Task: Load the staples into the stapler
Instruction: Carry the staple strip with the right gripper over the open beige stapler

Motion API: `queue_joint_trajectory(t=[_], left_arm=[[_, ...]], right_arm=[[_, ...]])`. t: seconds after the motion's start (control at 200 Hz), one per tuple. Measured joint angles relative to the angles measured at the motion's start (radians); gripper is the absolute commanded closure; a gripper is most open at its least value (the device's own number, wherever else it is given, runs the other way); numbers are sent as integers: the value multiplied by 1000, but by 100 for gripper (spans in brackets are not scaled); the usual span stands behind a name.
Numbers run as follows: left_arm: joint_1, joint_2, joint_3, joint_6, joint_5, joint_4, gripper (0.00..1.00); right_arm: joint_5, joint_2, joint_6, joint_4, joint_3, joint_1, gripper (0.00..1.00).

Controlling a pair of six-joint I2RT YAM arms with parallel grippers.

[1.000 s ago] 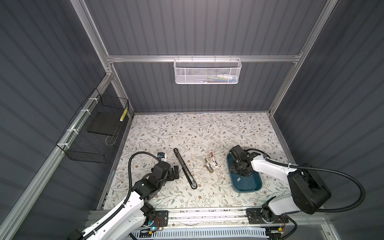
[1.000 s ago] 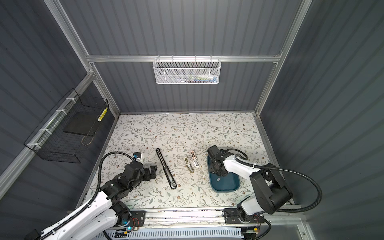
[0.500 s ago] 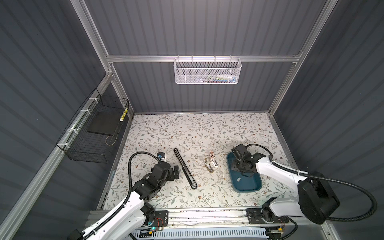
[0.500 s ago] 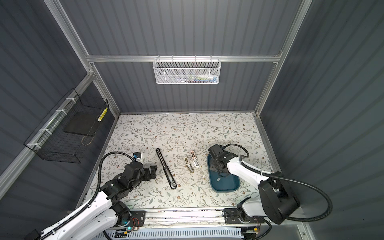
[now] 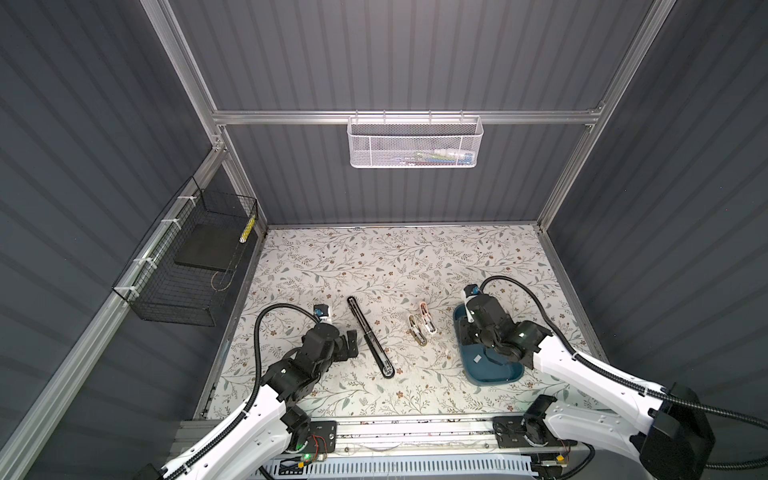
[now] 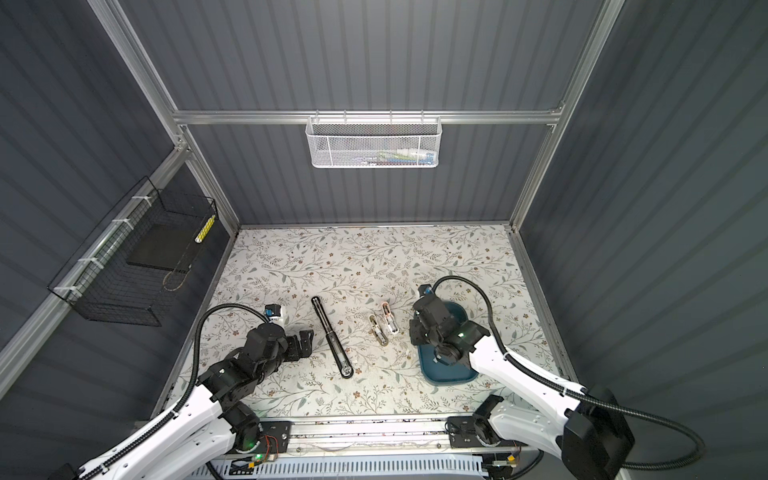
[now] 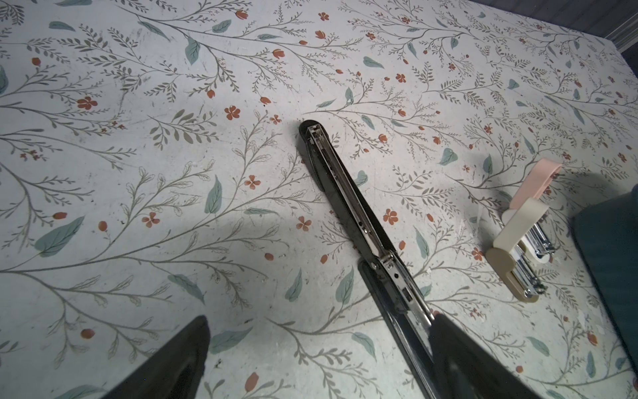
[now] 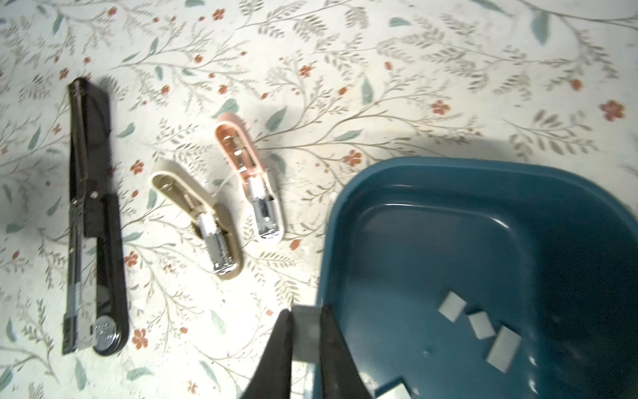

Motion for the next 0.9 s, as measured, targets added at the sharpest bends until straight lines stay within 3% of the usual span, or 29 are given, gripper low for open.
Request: queue_joint_trajectory(t=[0.335,0.895], left_arm=[[0,0,0,0,1,0,0],[0,-2,0,0,2,0,0]], right_arm=[[-34,211,-32,14,40,48,85],[3,221,-1,-6,34,1,83]])
